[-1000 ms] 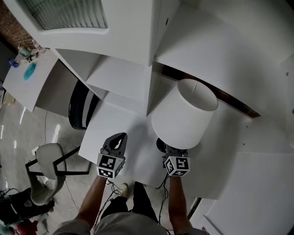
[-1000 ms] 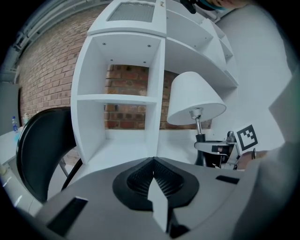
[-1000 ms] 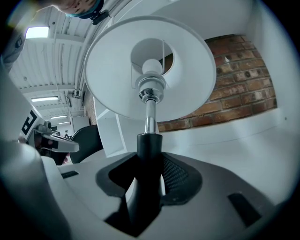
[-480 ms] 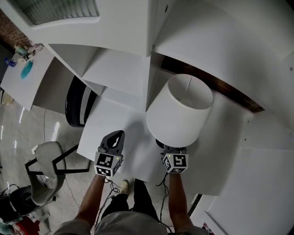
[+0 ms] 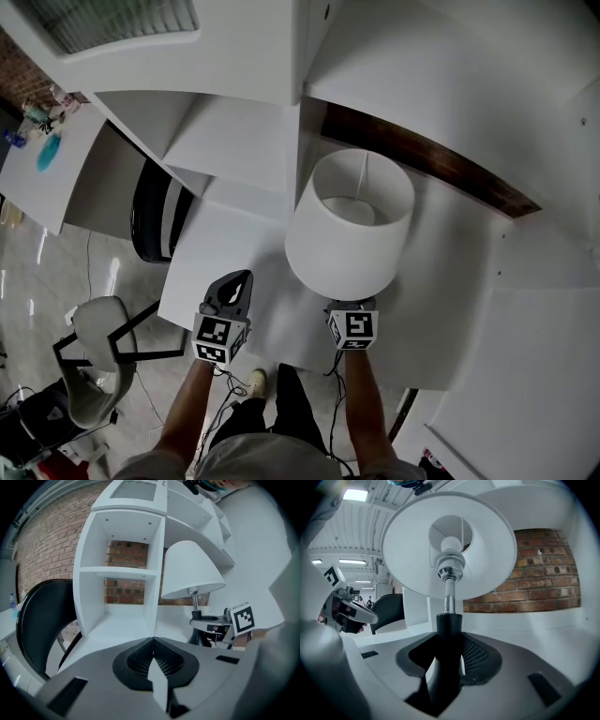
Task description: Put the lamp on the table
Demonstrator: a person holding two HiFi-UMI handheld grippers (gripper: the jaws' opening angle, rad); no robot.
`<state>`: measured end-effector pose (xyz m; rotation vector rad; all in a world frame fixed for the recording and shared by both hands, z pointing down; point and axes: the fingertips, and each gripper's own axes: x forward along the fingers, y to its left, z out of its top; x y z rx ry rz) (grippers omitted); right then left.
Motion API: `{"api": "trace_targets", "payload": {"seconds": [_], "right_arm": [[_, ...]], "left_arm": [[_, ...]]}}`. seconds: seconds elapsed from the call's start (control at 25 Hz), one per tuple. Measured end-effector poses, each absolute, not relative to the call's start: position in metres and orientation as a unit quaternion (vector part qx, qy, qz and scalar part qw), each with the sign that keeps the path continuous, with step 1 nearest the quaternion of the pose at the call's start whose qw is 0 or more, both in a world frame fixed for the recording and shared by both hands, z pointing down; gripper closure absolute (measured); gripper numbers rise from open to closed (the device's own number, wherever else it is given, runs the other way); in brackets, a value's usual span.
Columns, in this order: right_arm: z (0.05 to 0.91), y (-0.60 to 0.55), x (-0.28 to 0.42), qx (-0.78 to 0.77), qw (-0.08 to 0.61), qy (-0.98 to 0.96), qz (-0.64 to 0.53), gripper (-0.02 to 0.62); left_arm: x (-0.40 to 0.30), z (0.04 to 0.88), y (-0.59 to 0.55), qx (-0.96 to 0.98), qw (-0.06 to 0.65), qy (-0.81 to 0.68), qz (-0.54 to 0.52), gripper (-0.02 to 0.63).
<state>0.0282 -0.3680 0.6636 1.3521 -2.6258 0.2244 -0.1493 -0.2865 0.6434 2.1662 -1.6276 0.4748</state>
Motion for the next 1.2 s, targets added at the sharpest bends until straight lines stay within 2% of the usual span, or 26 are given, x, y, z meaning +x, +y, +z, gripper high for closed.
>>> {"api": "trace_targets", "payload": {"seconds": [1.2], "right_arm": [[0.666, -0.348, 0.037, 0.483, 0.052, -0.873, 0.051, 0.430]], "left_arm": [[-0.148, 0.659, -0.257, 0.783, 0.198, -0.561, 0.180, 0.601]]}}
